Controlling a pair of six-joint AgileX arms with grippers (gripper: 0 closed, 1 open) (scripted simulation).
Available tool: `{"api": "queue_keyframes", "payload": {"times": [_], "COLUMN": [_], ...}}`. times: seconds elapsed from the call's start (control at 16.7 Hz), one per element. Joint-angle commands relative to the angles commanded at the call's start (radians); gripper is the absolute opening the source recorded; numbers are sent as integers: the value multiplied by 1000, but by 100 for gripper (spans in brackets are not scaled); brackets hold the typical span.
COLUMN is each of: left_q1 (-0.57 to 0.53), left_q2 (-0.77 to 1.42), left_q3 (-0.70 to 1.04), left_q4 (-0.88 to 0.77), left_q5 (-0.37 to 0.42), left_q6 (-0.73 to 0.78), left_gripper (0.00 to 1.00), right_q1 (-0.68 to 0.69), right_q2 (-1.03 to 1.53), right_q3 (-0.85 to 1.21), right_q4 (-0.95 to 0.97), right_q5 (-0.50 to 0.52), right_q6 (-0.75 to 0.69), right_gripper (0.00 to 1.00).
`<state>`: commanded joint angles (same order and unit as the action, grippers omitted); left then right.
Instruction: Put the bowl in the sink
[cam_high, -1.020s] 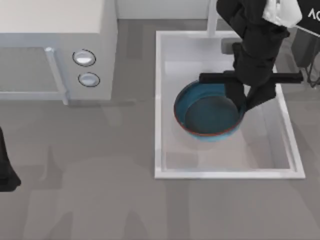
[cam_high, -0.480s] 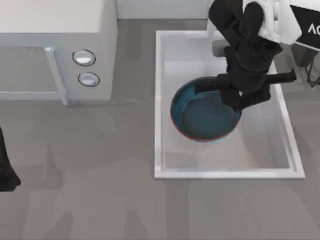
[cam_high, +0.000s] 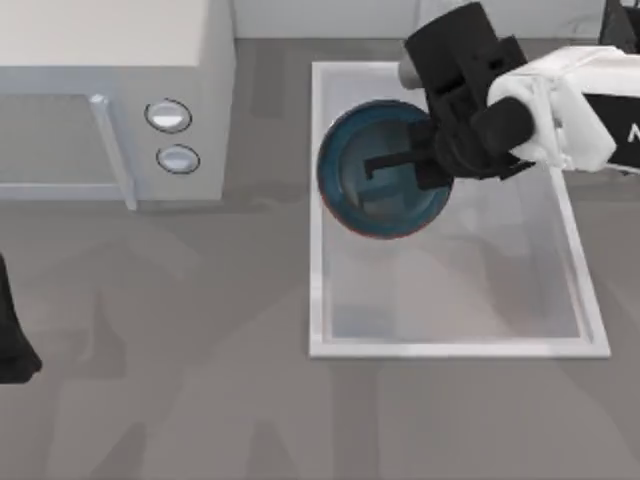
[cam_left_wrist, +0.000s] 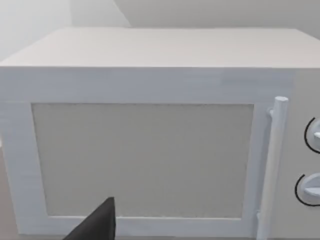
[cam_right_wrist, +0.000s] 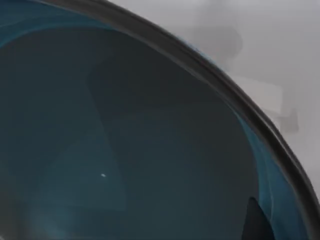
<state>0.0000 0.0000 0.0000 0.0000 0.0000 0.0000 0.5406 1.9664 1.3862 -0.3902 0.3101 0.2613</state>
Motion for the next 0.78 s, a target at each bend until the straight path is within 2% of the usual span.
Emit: {"api": "queue_keyframes", "payload": {"times": [0.42,0.6,0.78], "left_q1": [0,0,0], "left_q2": [0,0,0], "left_q3": [0,0,0], "left_q4": [0,0,0], "left_q5": [0,0,0], "left_q6": [0,0,0], "left_gripper": [100,100,100], "right_q1": [54,79,95], "right_q2": [-214,-299,-355], "right_q3": [-196,-382,-556], "right_q4": [815,1043,1189], "right_q5": [160,239,304], "right_q6": [-59,-111,-173], "right_gripper": [0,0,0]}}
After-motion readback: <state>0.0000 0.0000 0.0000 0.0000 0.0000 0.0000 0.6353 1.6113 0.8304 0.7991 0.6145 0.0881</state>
